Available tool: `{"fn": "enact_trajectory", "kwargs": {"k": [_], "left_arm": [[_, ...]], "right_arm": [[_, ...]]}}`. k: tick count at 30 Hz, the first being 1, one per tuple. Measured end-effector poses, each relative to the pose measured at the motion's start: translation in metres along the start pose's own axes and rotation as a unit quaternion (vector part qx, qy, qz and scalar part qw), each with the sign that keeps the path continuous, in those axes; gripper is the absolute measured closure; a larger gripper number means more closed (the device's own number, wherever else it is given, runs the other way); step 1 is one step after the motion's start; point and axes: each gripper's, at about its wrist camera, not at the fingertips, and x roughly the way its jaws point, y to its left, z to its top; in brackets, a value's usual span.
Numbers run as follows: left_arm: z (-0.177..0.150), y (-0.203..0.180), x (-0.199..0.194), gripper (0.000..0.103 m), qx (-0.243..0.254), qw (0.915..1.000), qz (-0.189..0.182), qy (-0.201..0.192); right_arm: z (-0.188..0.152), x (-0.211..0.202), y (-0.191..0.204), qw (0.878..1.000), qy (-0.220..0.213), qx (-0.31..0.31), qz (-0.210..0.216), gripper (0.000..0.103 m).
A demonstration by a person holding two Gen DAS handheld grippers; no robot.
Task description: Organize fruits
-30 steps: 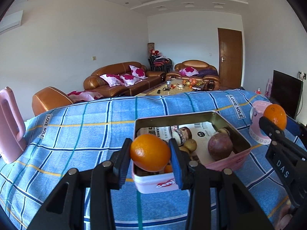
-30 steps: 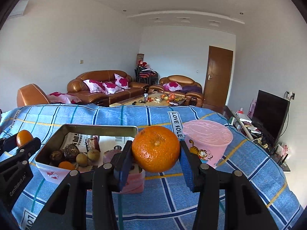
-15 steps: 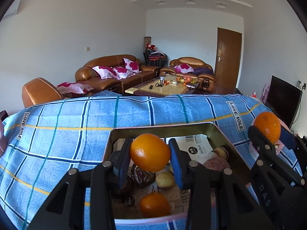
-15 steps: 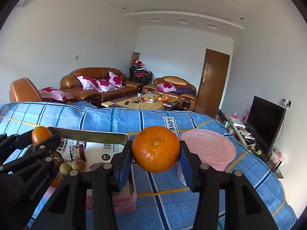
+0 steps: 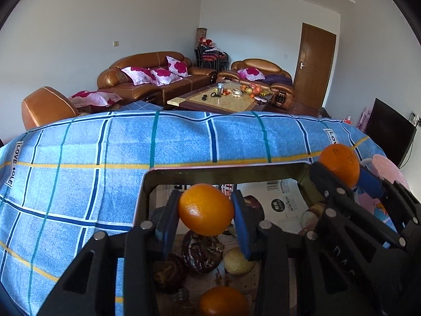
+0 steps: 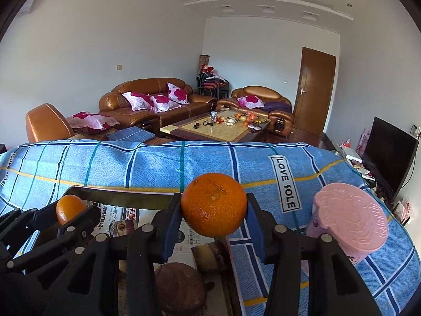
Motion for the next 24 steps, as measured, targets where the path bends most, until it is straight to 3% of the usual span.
{"fn": "enact_trajectory", "kwargs": {"k": [8,13,15,17,19,20,21,23,24], "left_arm": [[0.001,0.011,0.01,0.063,-0.036,0.9991,-0.003,0.023],[0.001,0.01,0.008,0.06,-0.031,0.9993,0.0,0.019],[0.001,0.01,0.004,0.054,-0.031,0.9994,0.009,0.01],[0.0,0.012,-0.002,0.037,-0.027,0.9995,0.016,0.0],[0.001,0.009,-0.008,0.025,-0.016,0.9996,0.015,-0.015],[0.0,0.006,-0.013,0.021,-0.008,0.9994,0.017,-0.029],[0.0,0.002,-0.019,0.018,0.003,0.9988,0.024,-0.043],[-0.002,-0.005,-0.03,0.002,0.027,0.9962,0.044,-0.07],[-0.003,-0.007,-0.035,0.001,0.036,0.9944,0.055,-0.082]], "right_arm": [[-0.001,0.011,0.004,0.997,0.018,0.003,0.077,0.053],[-0.003,0.013,-0.003,0.992,0.021,0.031,0.117,0.051],[-0.004,0.009,-0.008,0.991,0.012,0.044,0.127,0.049],[-0.005,0.006,-0.011,0.99,0.002,0.054,0.132,0.047],[-0.006,0.002,-0.015,0.988,-0.009,0.07,0.14,0.037],[-0.006,-0.001,-0.018,0.987,-0.014,0.078,0.141,0.027],[-0.007,-0.004,-0.019,0.987,-0.021,0.084,0.138,0.025],[-0.009,-0.012,-0.019,0.987,-0.039,0.085,0.129,0.025],[-0.009,-0.017,-0.019,0.988,-0.046,0.082,0.12,0.025]]}}
